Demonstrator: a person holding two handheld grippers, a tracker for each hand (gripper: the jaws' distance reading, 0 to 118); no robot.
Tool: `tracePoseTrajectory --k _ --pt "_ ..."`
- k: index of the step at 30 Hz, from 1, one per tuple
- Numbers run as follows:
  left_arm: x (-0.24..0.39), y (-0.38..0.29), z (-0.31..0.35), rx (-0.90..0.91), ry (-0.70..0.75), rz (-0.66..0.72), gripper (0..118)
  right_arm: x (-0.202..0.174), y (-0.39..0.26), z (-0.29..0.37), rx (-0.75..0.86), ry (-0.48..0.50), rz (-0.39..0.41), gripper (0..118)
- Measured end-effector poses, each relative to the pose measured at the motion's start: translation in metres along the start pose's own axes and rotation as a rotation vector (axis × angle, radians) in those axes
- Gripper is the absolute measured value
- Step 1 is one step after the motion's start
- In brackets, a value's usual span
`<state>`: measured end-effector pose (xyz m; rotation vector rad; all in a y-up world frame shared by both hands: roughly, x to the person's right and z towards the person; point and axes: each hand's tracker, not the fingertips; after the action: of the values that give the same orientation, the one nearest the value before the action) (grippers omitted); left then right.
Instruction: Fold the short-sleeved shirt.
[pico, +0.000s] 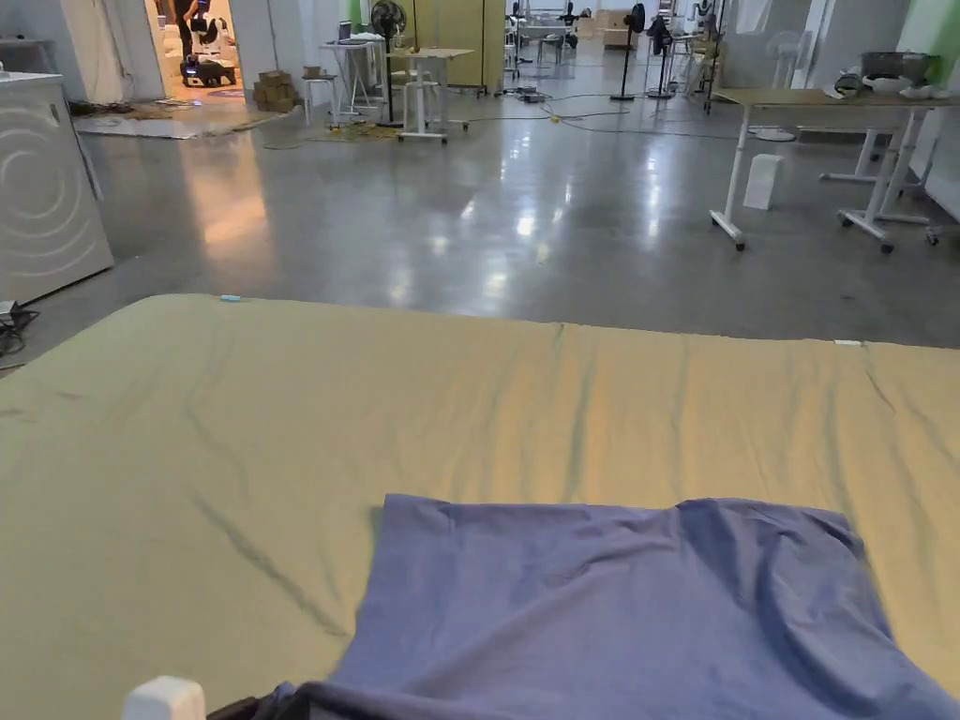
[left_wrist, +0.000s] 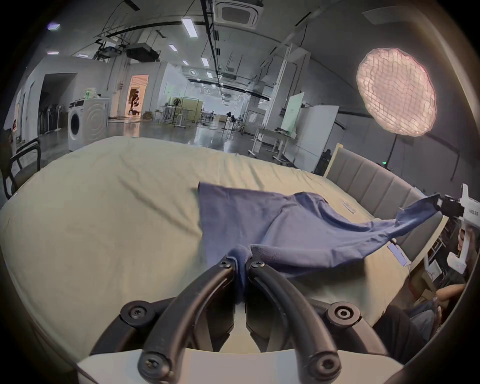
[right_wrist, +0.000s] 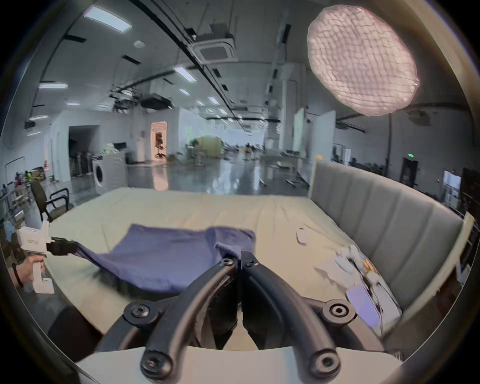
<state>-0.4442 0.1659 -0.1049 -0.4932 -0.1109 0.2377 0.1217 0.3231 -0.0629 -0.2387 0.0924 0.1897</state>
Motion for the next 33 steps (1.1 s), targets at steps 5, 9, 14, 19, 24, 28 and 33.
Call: tracePoseTrajectory --k 5,9,14,19,24,28,33 --pt "-0.011 -0.036 0.028 -0.02 0.023 0.04 7 0.01 -0.043 0.026 -0.196 -0.053 -0.211 2" --pt "-0.01 -0.046 0.042 -0.029 0.047 0.066 7 0.027 -0.061 0.038 -0.205 -0.104 -0.241 2" --pt "-0.022 -0.066 0.034 -0.091 0.062 0.044 7 0.023 -0.087 0.026 -0.29 -0.081 -0.197 2" --pt "-0.02 -0.081 0.019 -0.155 0.063 0.021 7 0.03 -0.109 -0.014 -0.349 -0.026 -0.211 2" --pt "-0.031 -0.087 0.016 -0.165 0.123 0.056 66 0.035 -0.127 -0.056 -0.394 0.027 -0.179 34" --pt "-0.036 -0.078 0.032 -0.109 0.177 0.106 94 0.05 -0.141 -0.088 -0.504 0.016 -0.261 87" --pt "0.005 -0.04 0.077 -0.044 0.15 0.001 94 0.051 -0.127 -0.059 -0.397 0.025 -0.395 80"
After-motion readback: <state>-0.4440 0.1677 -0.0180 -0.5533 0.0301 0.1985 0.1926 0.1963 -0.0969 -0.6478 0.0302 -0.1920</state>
